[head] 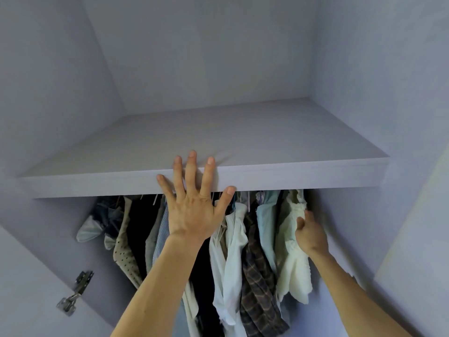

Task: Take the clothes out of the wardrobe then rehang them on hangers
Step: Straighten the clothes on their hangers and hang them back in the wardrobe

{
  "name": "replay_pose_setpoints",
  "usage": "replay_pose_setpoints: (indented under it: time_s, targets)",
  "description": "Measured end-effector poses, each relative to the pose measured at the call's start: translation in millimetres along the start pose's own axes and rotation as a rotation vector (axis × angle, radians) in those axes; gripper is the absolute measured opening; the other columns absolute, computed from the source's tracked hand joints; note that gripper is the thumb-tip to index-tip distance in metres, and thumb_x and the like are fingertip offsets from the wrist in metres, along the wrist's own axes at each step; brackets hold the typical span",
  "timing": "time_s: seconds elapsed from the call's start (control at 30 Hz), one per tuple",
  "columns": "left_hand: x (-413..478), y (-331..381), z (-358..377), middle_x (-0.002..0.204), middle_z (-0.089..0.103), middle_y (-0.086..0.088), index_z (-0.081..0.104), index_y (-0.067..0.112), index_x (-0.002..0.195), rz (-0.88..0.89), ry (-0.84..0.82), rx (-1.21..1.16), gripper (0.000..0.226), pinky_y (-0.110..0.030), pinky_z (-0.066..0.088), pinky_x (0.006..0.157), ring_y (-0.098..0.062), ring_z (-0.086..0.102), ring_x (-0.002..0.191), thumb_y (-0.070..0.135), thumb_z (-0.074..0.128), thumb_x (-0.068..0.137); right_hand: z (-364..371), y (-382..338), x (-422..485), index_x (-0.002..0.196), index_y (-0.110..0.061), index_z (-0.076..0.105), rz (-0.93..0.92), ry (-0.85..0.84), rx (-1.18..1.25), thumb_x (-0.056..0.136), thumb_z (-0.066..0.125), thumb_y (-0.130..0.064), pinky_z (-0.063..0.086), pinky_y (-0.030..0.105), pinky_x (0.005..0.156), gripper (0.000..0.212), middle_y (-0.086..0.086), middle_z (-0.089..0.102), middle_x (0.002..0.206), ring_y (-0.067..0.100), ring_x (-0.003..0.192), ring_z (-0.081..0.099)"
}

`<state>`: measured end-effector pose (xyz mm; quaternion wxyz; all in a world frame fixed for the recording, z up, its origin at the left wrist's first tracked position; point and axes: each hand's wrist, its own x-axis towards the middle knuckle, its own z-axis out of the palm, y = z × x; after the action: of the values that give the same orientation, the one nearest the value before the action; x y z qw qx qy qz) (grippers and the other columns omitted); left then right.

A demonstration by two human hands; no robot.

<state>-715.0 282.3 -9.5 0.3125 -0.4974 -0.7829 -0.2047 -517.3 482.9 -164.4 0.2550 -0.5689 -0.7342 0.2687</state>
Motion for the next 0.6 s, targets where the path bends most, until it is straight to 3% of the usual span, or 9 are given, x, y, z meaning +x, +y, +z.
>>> replay_pose_setpoints:
  time_s: [0.17, 0.33, 0.4, 0.47, 0.6]
  targets:
    - [1, 0, -5, 0.163, -0.013, -0.005, -0.031, 0.037, 0.149, -0.02, -0.054, 0.014, 0.082, -0.064, -0.013, 0.114, -0.03, -0.018, 0.15, 0.073, 0.02, 0.096, -5, 0, -29, 0.15, -0.012, 0.029, -0.053, 0.036, -0.229, 0.105, 0.035, -0.024, 0.049, 0.041, 0.07, 0.047, 0.018, 0.054, 0.122, 0.041, 0.1, 0.061]
    - [-2, 3, -19, 0.16, -0.031, 0.0, -0.04, 0.038, 0.143, -0.048, -0.164, 0.021, 0.081, -0.063, -0.012, 0.117, -0.028, -0.03, 0.148, 0.073, 0.015, 0.095, -33, -1, -75, 0.158, -0.026, 0.003, -0.072, -0.094, -0.355, 0.093, 0.051, -0.016, 0.045, 0.034, 0.066, 0.081, 0.01, 0.048, 0.127, 0.032, 0.104, 0.061]
    - [-4, 5, -31, 0.16, -0.032, 0.0, -0.04, 0.038, 0.143, -0.047, -0.221, 0.017, 0.09, -0.063, -0.004, 0.119, -0.028, -0.03, 0.148, 0.068, 0.03, 0.096, -45, -2, -99, 0.157, -0.031, 0.017, -0.119, -0.131, -0.359, 0.094, 0.047, -0.015, 0.049, 0.033, 0.072, 0.072, 0.004, 0.048, 0.135, 0.027, 0.111, 0.06]
    - [-9, 6, -48, 0.162, -0.027, 0.002, -0.035, 0.039, 0.147, -0.038, -0.272, -0.031, 0.1, -0.063, 0.004, 0.12, -0.027, -0.025, 0.15, 0.055, 0.048, 0.094, -57, -3, -128, 0.15, -0.033, 0.038, -0.183, -0.158, -0.396, 0.097, 0.042, -0.018, 0.051, 0.032, 0.092, 0.055, -0.005, 0.046, 0.147, 0.02, 0.126, 0.052]
    - [-53, -3, -81, 0.167, -0.006, 0.001, -0.005, 0.039, 0.157, -0.077, -0.4, -0.134, 0.081, -0.056, 0.005, 0.122, -0.022, -0.005, 0.153, 0.042, 0.048, 0.097, -77, -8, -191, 0.141, -0.039, 0.051, -0.335, -0.172, -0.397, 0.102, 0.041, -0.03, 0.035, 0.025, 0.109, 0.041, -0.016, 0.047, 0.149, 0.013, 0.138, 0.037]
